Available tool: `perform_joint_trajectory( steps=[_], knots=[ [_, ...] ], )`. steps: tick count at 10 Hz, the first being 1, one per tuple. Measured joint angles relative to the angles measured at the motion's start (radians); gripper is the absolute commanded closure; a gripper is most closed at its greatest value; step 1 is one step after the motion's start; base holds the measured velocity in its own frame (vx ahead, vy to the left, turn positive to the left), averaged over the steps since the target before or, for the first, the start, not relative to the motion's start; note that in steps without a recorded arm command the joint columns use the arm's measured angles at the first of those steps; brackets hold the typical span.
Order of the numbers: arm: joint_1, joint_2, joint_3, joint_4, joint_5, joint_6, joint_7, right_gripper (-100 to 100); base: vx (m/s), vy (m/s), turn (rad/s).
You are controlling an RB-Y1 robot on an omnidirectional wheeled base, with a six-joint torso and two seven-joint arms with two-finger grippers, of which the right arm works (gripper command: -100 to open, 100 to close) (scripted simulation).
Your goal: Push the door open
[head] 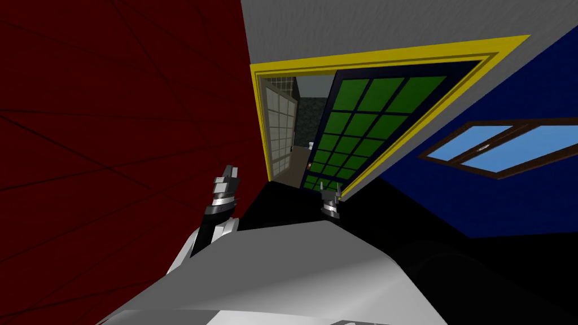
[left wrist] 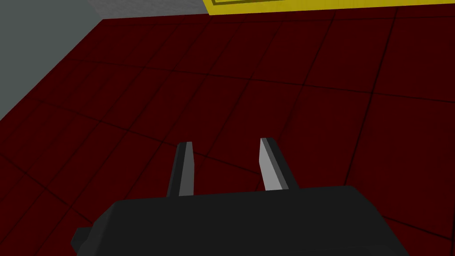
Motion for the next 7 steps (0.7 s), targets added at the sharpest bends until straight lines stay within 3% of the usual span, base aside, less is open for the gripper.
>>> perform_joint_trajectory(
  steps=[5,7],
  knots=[
    [0.016,-0.004,0.034,0.111,-0.068,-0.077,-0.091,-100,0.103,-0.046,0.141],
    [0.022,-0.01,0.038,0.144,-0.098,-0.096,-0.128,-100,0.1,-0.038,0.134]
  ],
)
